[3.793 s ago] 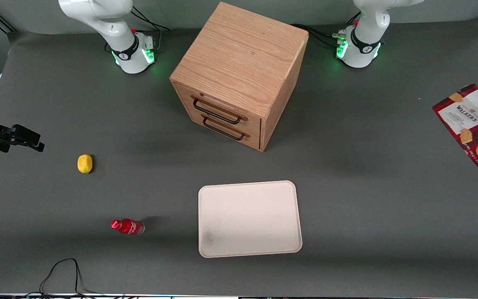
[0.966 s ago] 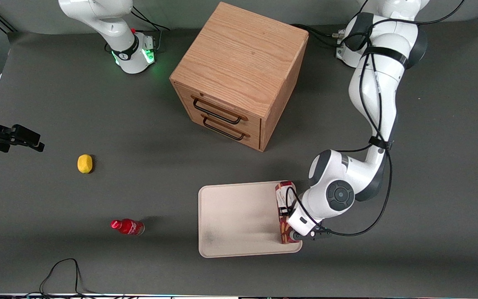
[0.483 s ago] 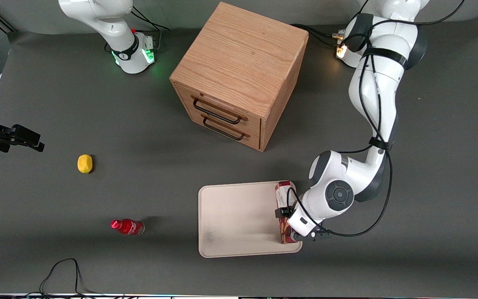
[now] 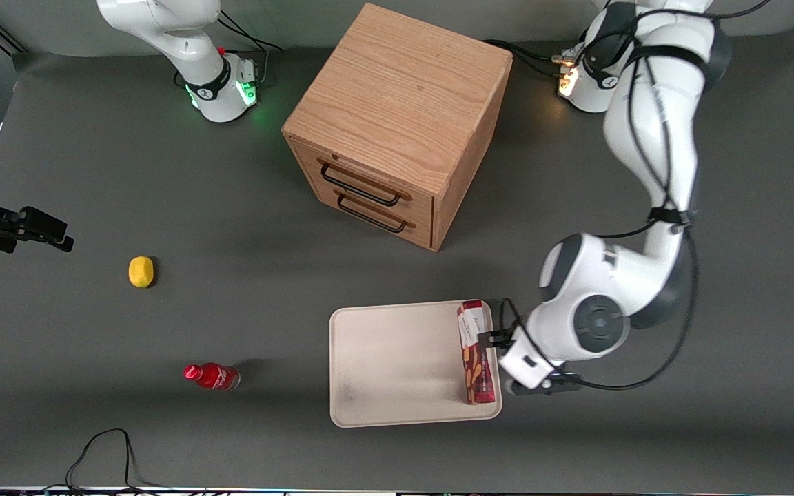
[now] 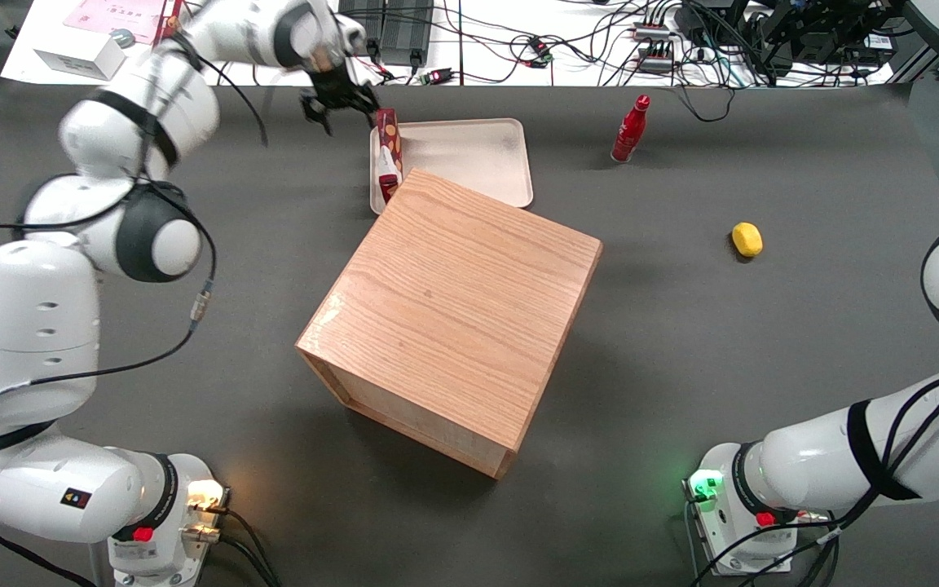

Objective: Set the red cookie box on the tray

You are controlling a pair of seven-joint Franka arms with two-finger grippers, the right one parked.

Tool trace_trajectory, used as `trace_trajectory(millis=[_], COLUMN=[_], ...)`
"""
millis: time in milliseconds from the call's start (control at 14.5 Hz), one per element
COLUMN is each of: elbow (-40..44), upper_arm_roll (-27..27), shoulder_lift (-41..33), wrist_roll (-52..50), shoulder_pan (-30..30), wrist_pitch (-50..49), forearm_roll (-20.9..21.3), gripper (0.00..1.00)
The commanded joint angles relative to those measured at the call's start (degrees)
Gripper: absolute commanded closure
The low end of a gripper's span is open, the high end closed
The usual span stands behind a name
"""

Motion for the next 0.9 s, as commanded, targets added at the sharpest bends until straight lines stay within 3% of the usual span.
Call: trace_trajectory(millis=[0, 138, 414, 828], elbow=[-11.9, -22.6, -34.7, -34.2], upper_arm_roll=[0.0, 0.0, 0.2, 4.0], shoulder_lift=[-12.2, -21.2, -35.0, -46.1], wrist_roll=[6.9, 9.1, 16.7, 20.3], shoulder_pan=[4.4, 7.2, 12.8, 18.6], wrist_pitch=[-3.1, -2.8, -5.0, -19.7], forearm_roll=[0.4, 0.5, 2.9, 3.2], gripper=[0.00, 0.00, 0.00, 0.00])
